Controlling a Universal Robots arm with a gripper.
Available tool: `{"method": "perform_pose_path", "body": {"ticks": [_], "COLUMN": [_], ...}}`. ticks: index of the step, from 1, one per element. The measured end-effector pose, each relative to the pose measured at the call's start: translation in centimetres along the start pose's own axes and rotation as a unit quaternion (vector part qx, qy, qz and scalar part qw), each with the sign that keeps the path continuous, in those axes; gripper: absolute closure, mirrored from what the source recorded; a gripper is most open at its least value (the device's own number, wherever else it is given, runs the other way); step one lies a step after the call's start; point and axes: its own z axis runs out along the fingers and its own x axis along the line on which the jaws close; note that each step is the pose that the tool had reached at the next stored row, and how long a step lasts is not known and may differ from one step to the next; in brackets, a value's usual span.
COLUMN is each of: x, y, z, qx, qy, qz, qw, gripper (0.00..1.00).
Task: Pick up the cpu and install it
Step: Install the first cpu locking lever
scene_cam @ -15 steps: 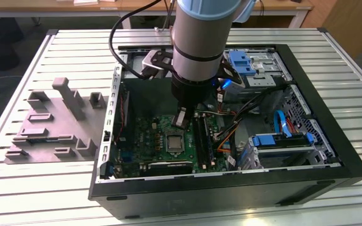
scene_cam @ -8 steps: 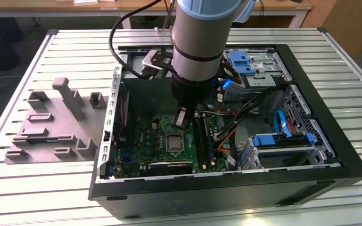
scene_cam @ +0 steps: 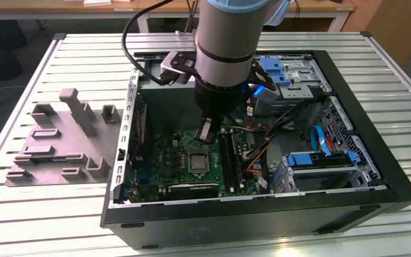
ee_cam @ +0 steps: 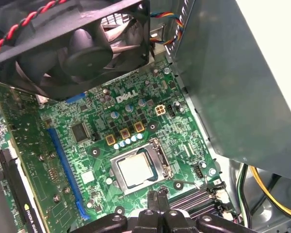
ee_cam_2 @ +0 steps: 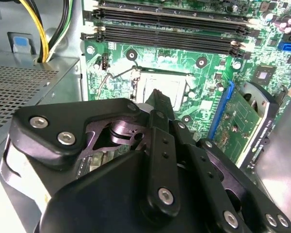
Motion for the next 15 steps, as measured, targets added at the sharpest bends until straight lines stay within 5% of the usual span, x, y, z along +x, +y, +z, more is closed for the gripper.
{"method": "perform_pose_path", "body": {"ticks": [15], "x": [-2.17], "y": [-0.24], "z": [0.1], "qx": [0.0006], "qy": [-0.0003], "qz": [0.0], "qw": [1.0], "gripper": [0.89]}}
